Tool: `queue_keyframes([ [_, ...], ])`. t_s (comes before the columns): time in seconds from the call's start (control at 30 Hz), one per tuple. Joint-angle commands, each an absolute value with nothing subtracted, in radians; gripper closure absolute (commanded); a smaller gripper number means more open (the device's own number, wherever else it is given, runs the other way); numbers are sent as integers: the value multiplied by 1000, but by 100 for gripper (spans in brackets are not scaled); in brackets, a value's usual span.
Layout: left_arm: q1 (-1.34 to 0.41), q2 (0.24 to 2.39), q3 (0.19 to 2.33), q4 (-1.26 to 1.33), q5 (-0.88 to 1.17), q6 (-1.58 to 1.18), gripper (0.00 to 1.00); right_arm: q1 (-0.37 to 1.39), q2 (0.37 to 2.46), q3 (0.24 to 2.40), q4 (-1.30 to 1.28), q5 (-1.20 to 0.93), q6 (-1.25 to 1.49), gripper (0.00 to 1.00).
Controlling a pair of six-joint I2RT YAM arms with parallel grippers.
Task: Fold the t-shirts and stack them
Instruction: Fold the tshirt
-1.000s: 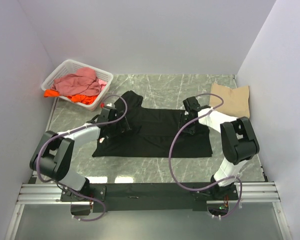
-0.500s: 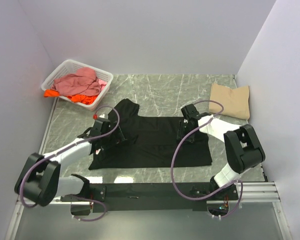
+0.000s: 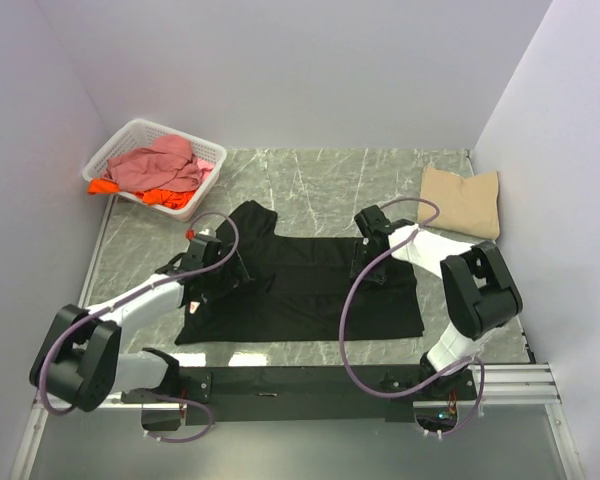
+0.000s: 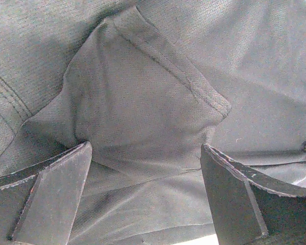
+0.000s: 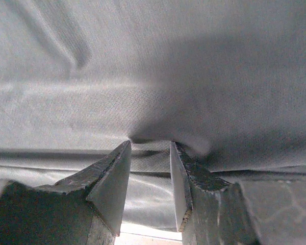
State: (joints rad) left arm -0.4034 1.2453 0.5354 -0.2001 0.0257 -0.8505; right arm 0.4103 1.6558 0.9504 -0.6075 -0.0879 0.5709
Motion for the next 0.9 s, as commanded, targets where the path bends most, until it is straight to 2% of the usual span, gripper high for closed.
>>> queue_keyframes([
  [0.0,-405,1305,581,-278,3,-815,5,414,1709,1009,-629,-11,549,55],
  [0.27,-403,1403,754,-321,3,-758,4,413,1736,1084,-655,-2,531,55],
  [0.47,-403,1503,1090,-409,-37,-713,2,413,1671,1104,-673,-20,511,55],
  [0.7,-396,1788,1471,-511,-162,-690,2,414,1510,1092,-689,-61,517,53],
  [0.87,-387,2015,1668,-540,-262,-673,7,413,1404,1062,-689,-109,538,53],
])
